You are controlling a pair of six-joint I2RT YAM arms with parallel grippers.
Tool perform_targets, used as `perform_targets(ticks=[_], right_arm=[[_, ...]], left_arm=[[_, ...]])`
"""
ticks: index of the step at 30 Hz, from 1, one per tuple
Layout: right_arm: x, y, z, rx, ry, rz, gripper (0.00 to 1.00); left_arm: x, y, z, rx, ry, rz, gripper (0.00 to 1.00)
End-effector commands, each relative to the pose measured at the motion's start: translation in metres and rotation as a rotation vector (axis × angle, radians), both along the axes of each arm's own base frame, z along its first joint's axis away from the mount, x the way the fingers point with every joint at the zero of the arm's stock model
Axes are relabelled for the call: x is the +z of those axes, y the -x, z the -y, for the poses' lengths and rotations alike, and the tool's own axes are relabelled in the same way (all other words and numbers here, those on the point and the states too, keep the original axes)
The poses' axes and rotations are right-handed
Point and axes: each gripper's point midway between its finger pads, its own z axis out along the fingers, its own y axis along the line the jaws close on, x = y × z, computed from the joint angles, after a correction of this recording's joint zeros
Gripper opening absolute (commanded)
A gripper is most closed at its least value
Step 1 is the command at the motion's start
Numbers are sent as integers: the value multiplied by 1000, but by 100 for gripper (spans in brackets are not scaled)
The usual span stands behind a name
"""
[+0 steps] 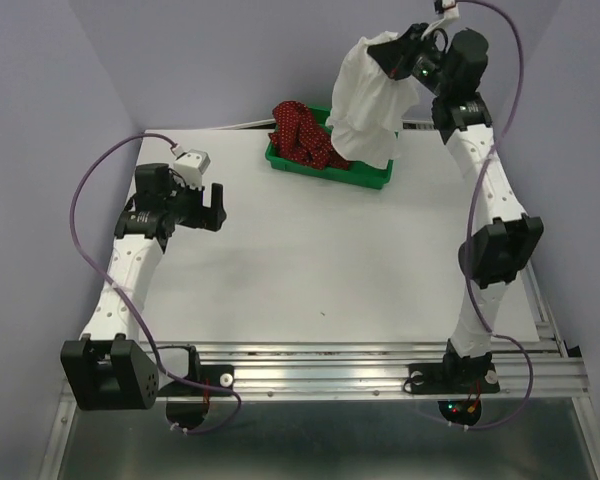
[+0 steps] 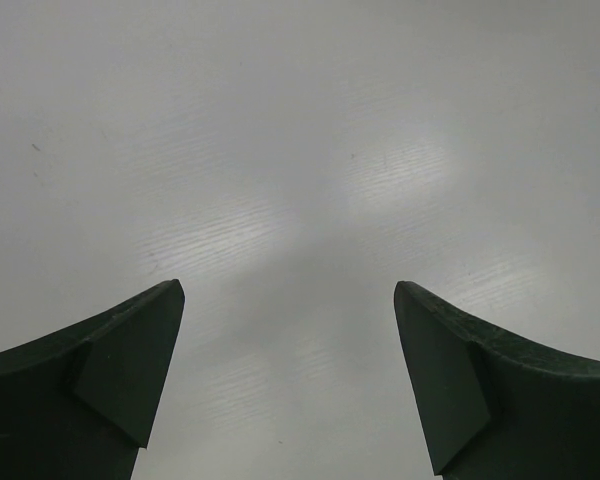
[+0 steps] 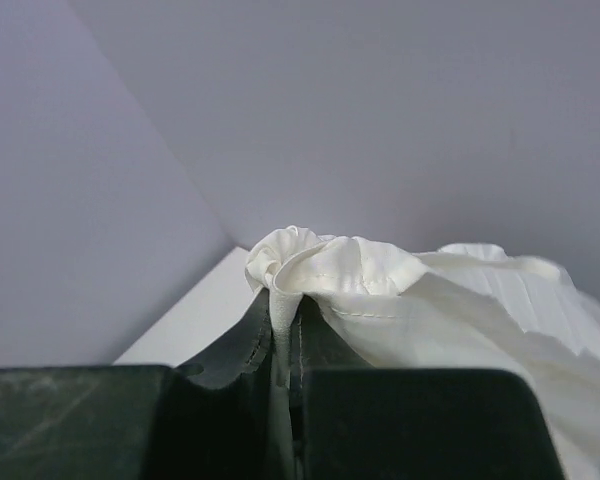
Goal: Fold and stack the skirts
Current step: Move the skirt to the center of the board
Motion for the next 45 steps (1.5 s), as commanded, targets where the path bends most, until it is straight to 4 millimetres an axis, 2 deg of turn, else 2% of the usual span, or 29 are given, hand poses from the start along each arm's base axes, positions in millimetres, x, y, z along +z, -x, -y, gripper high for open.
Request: perform_targets(ticks=[1,3,4,5,6,7,8,9,11,12,15,16,18,19,20,23,24,28,29,30,31,32,33,34,35,36,39,41,45], right_arm=[[64,81,-23,168,14,104,1],[64,96,-24,178,17,86,1],[78,116,-21,184,14,113,1],[58,119,-27,201,19,65,1],[53,124,-26,202,17,46,1],[34,138,-32,241,20,-14,1],[42,149,-33,267,28,9,1],[8,154,-40,311,49,-68,1],[-24,176,-45,365,97,-128,1],[-74,184,-49,387,140,-222,1],[-132,216,-48,417,215,-322,1],[-176,228,-45,422,263,-391,1],[-206,251,-43,450,305,-438,1],[-239,269,-42,491,359,-471,1],[-252,277,-38,492,386,-489,1],[-294,304,-12,515,565,-510,1],[-308,314,5,506,677,-524,1],[-325,336,44,524,930,-448,1],[-321,341,49,516,956,-404,1],[-332,350,56,530,984,-415,1],[-335,352,60,541,1022,-378,7],[-338,356,63,557,1040,-366,18],[-348,365,67,588,1065,-370,57],[-353,368,70,589,1077,-384,74],[-358,368,73,585,1092,-399,82],[-364,367,77,579,1113,-423,85],[-368,355,93,499,1191,-483,89],[-360,347,98,435,1200,-497,89],[-332,333,91,348,1142,-470,92]], left_arm=[[55,-5,6,-46,7,170,99],[66,-1,8,-61,10,206,99],[69,2,9,-72,9,219,99],[71,4,10,-82,11,230,99],[77,7,12,-90,14,252,99],[80,12,14,-109,12,267,99],[77,12,15,-120,11,264,99],[80,16,15,-130,7,277,99],[76,20,17,-154,-6,278,99],[72,21,17,-163,-10,270,99],[55,27,20,-228,-35,234,99],[48,28,22,-251,-38,219,99],[37,30,23,-277,-49,185,99],[33,29,23,-298,-64,180,99],[31,30,24,-318,-67,174,99],[15,30,26,-370,-105,134,98],[7,29,27,-386,-110,111,97],[-9,24,44,-482,-139,85,93],[-16,21,56,-514,-140,70,93],[-16,15,64,-526,-140,84,93],[-20,13,72,-543,-138,79,92],[-20,7,80,-551,-142,83,90],[-29,3,98,-582,-125,63,89],[-32,0,107,-593,-117,53,88],[-26,-6,118,-609,-104,64,86],[-35,-8,136,-637,-88,36,84],[-35,-21,166,-689,-74,49,80],[-29,-25,189,-719,-86,80,78],[-45,-32,228,-786,-95,62,76]])
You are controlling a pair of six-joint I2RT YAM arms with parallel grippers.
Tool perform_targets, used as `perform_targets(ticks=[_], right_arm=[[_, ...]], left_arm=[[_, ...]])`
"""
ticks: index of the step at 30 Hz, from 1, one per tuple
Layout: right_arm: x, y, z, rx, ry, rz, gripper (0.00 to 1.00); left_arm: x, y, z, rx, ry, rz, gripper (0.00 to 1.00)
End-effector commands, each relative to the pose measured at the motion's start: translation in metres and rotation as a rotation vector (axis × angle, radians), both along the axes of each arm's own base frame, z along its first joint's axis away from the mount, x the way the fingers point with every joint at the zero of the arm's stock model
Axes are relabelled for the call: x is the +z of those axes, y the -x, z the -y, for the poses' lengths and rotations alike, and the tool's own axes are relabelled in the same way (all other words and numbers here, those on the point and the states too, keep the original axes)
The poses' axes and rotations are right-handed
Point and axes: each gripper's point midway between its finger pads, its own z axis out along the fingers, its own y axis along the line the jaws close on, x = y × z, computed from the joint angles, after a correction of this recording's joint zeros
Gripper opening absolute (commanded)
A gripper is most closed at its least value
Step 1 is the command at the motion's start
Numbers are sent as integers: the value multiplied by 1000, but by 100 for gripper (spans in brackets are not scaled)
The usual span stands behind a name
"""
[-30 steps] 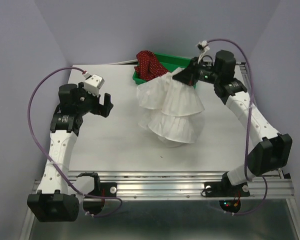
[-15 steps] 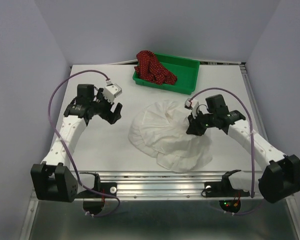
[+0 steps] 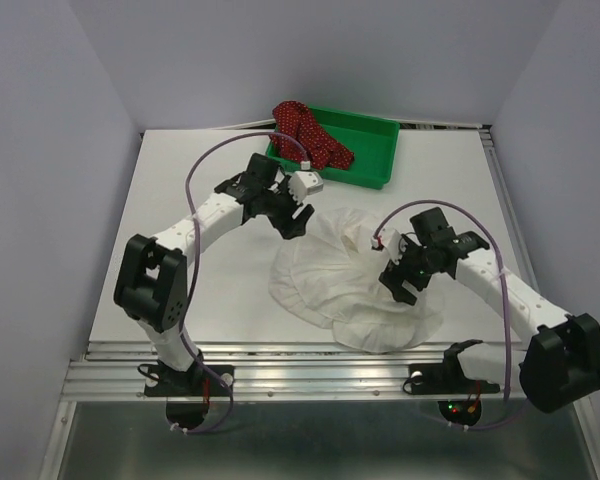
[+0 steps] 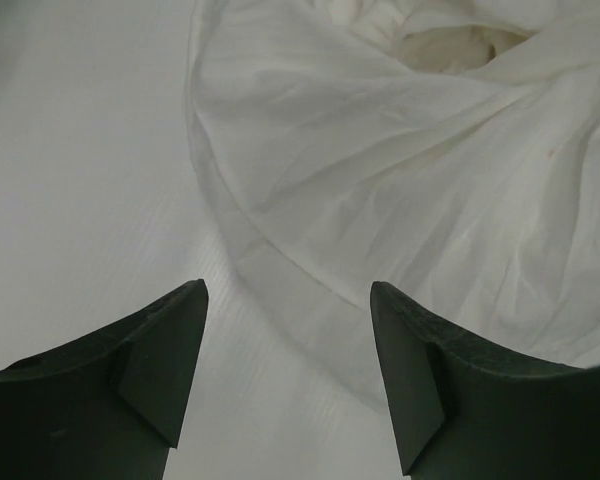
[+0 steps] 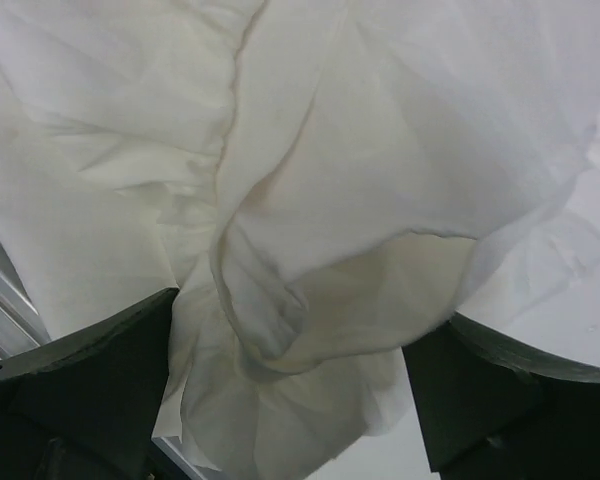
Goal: Fold and stack the skirts
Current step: Move the skirt to the center of the board, then flatten the skirt out
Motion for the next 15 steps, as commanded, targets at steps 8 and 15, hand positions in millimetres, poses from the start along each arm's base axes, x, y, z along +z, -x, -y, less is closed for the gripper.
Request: perform_targets(ticks=[8,15], right_arm=[[86,-84,33,-197,-89,145,89],[75,-52,19,-44,-124,-42,81]], left_arm=[[-19,-48,45,27,-25,18,58],[-90,-12,-7,67,-256,-90,5]])
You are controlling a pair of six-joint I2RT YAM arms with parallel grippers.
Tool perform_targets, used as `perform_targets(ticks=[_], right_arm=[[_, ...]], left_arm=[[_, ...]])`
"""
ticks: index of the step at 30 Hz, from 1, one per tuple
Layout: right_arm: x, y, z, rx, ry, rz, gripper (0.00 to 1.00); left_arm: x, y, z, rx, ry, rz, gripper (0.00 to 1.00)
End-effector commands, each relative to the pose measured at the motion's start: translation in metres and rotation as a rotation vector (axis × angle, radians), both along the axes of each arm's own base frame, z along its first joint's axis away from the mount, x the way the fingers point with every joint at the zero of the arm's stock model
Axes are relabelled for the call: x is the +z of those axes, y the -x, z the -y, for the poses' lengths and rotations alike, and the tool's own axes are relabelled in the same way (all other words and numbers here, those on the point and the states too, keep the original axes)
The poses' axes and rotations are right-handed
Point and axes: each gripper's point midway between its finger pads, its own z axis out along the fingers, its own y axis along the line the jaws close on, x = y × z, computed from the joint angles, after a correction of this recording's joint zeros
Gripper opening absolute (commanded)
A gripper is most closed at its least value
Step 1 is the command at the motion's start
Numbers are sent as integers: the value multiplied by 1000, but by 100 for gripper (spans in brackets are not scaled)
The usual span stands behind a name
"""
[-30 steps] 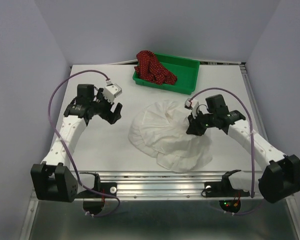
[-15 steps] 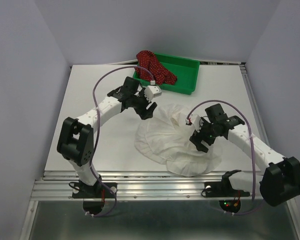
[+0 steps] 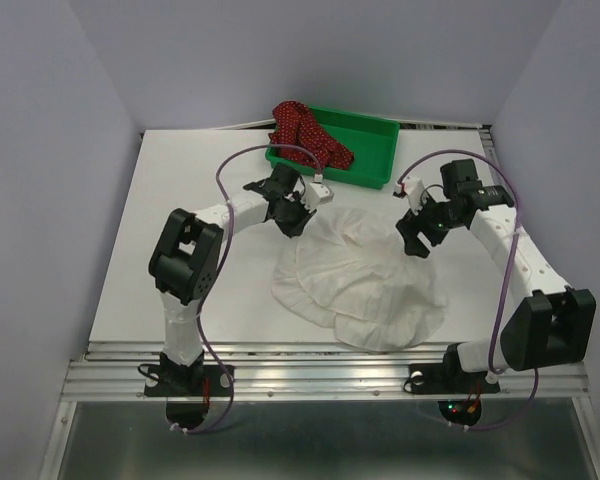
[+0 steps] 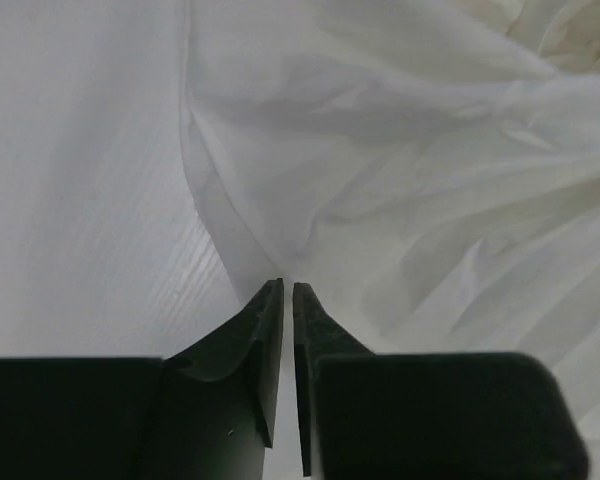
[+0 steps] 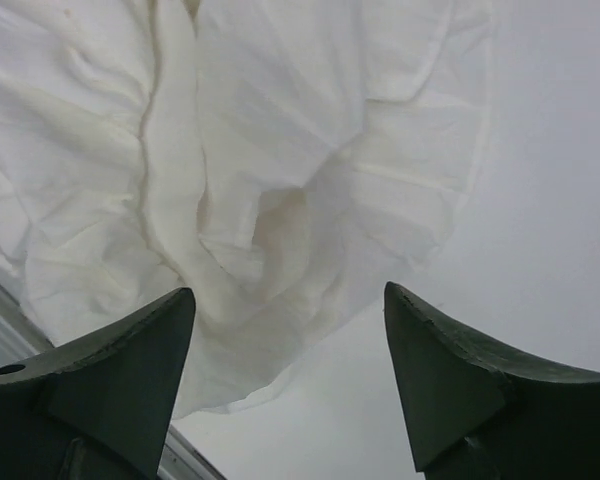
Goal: Fold and stack the skirts
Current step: Flatten the skirt out
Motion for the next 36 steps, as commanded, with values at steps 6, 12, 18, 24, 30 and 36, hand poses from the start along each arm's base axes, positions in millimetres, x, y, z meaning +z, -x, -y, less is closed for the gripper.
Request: perform_targets(ticks=[6,12,18,24,30,36], right_arm=[[2,35,-17,73,-85,-102,70],[-15,41,-18,48,-99,-152,61],[-9,21,-21,12,-121,-69,44],[22,-2,-34,18,-195,20,52],[15,14,-56,76,-234,-32,47],[-18,36,-52,90,-178,-68,41]], left_arm=[[-33,79,-72,-8,-193,-75,0],[-34,133,-117,-75,-286,-70,0],[14,128,-112,-168,-243,48,2],[90,75,-64,-135,-75,184,20],[125,35,-3,-126,138,159,32],[120,24,44,-168,240,70,34]])
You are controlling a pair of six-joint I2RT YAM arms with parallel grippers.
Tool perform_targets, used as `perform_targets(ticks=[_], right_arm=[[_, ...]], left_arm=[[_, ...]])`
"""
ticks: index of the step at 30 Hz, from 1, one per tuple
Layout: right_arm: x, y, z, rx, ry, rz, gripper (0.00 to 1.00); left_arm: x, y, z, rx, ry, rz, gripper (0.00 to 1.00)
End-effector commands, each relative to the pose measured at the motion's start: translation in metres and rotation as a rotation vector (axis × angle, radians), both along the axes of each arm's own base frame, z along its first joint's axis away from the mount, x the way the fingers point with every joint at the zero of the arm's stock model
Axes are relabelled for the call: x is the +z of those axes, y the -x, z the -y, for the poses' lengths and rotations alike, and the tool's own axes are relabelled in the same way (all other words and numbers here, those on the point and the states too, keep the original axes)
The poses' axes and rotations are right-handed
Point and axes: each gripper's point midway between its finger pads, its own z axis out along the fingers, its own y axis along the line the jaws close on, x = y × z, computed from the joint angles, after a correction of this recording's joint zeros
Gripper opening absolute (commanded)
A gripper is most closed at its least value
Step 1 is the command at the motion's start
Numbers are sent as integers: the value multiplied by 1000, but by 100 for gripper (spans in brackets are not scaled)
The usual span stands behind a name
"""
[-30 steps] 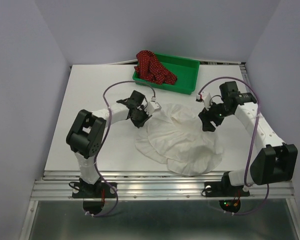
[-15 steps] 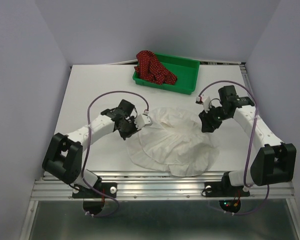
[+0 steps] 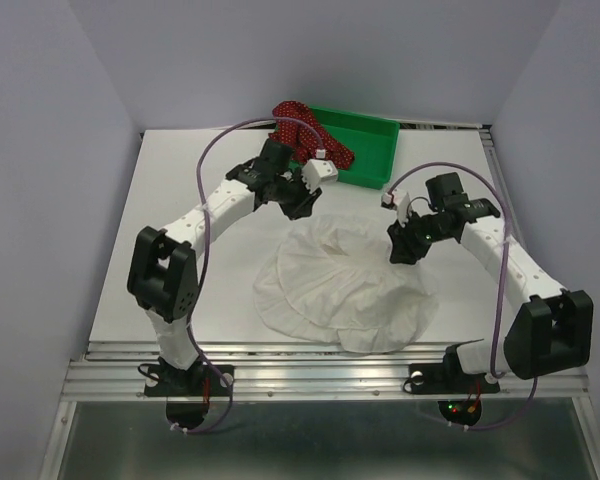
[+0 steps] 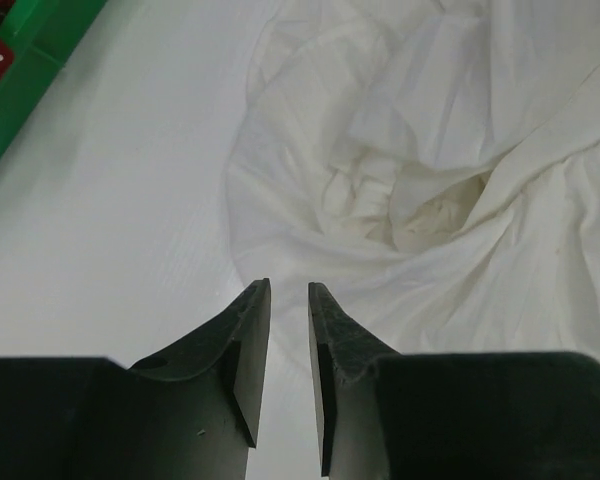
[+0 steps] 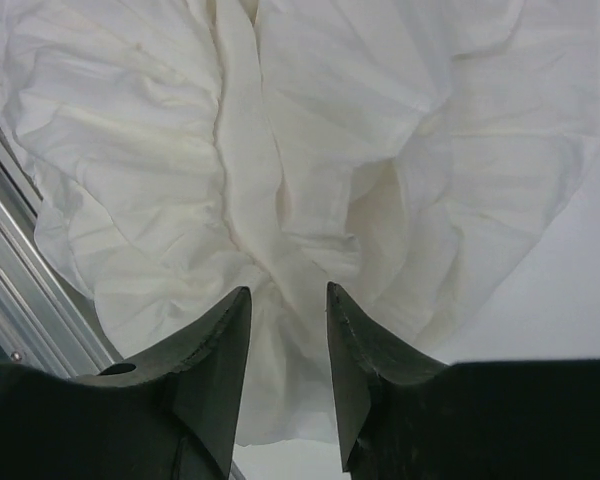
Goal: Fold and stack the skirts
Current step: Flatten the skirt out
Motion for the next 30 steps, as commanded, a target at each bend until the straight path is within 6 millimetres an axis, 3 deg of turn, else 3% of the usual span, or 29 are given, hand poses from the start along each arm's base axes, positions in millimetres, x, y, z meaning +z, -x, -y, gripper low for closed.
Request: perform_targets(ticks=[1,5,15,30], right_arm=[[-18,15,1,24,28,-1,39],[-38,32,5,35,69,-27,36],[-41,51,1,64,60,-36,34],[-50,65,11,92,103,-30,34]], left_arm=[[8,12,39,-74,101,-79,34],[-8,26,53,-118,79,-105,34],[-49,48,69,-165,-10,-149,34],[-92,34,61,-93,-133,-137,36]])
